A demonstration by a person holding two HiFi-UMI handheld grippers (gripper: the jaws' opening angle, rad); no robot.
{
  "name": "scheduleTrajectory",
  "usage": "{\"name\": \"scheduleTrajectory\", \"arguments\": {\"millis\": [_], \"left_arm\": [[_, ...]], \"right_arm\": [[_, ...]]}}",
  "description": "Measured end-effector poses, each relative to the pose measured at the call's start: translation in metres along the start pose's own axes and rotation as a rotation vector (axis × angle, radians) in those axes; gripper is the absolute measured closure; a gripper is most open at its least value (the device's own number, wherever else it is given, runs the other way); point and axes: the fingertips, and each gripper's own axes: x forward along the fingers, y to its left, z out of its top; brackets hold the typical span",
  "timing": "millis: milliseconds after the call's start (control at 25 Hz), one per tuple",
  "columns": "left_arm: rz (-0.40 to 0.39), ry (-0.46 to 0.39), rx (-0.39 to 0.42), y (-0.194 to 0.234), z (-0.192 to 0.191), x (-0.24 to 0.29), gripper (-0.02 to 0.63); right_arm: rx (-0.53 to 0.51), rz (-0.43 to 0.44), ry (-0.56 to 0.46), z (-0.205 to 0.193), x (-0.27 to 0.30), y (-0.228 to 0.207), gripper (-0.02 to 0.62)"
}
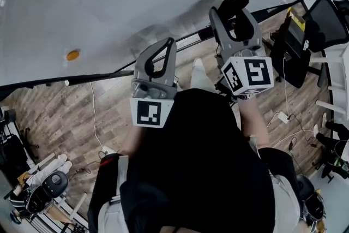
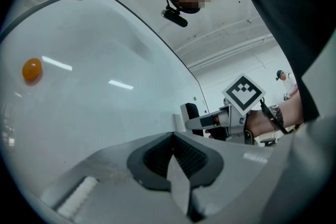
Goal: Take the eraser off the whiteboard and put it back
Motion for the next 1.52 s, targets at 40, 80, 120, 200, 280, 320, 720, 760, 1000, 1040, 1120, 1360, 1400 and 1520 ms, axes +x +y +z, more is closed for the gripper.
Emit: {"name": "scheduleTrajectory", "arguments": {"millis": [40,80,120,200,280,320,720,760,1000,1040,1120,1360,1400,1520], "left_arm": [[-0.003,-0.002,-0.001,-0.001,0.0,0.0,0.604],[-0.005,-0.003,-0.003,-0.003,0.001,-0.001,0.604],[-0.007,-0.005,-0.005,-0.004,0.001,-0.001,0.604],[-0.012,-0.006,-0.007,-0.007,0.002,-0.002,0.604],[-0.019,-0.008,-0.004,-0.009,0.003,-0.003,0.604],[-0.023,-0.009,-0.002,-0.01,0.004,-0.004,0.604],[-0.053,-0.021,-0.005,-0.015,0.008,-0.01,0.604],[-0.055,-0.023,-0.007,-0.015,0.008,-0.009,0.603],[-0.068,-0.014,-0.004,-0.018,0.004,-0.007,0.604],[-0.067,-0.013,-0.003,-0.017,0.004,-0.008,0.604],[-0.061,-0.013,-0.009,-0.013,0.004,-0.009,0.604],[-0.039,-0.009,-0.006,-0.005,0.003,-0.013,0.604],[-0.035,-0.006,-0.007,-0.003,0.002,-0.015,0.604],[-0.026,0.001,0.0,0.003,0.0,-0.02,0.604]], "right_arm": [[0.0,-0.001,0.0,0.001,-0.002,0.0,0.368],[0.001,-0.003,-0.001,0.002,-0.005,-0.001,0.368],[0.001,-0.005,-0.001,0.003,-0.008,-0.001,0.368],[-0.002,-0.01,-0.003,0.005,-0.014,-0.003,0.367],[-0.006,-0.016,-0.003,0.007,-0.02,-0.003,0.367],[-0.008,-0.019,-0.004,0.008,-0.023,-0.003,0.367],[-0.009,-0.051,0.003,0.008,-0.048,0.001,0.367],[-0.005,-0.053,0.007,0.007,-0.049,0.002,0.367],[0.025,-0.052,0.027,-0.006,-0.056,0.008,0.366],[0.029,-0.05,0.03,-0.008,-0.057,0.01,0.365],[0.036,-0.041,0.035,-0.01,-0.055,0.017,0.365],[0.052,0.002,0.033,-0.017,-0.052,0.036,0.365],[0.05,0.014,0.035,-0.019,-0.051,0.041,0.365],[0.033,0.044,0.038,-0.022,-0.047,0.057,0.365]]}}
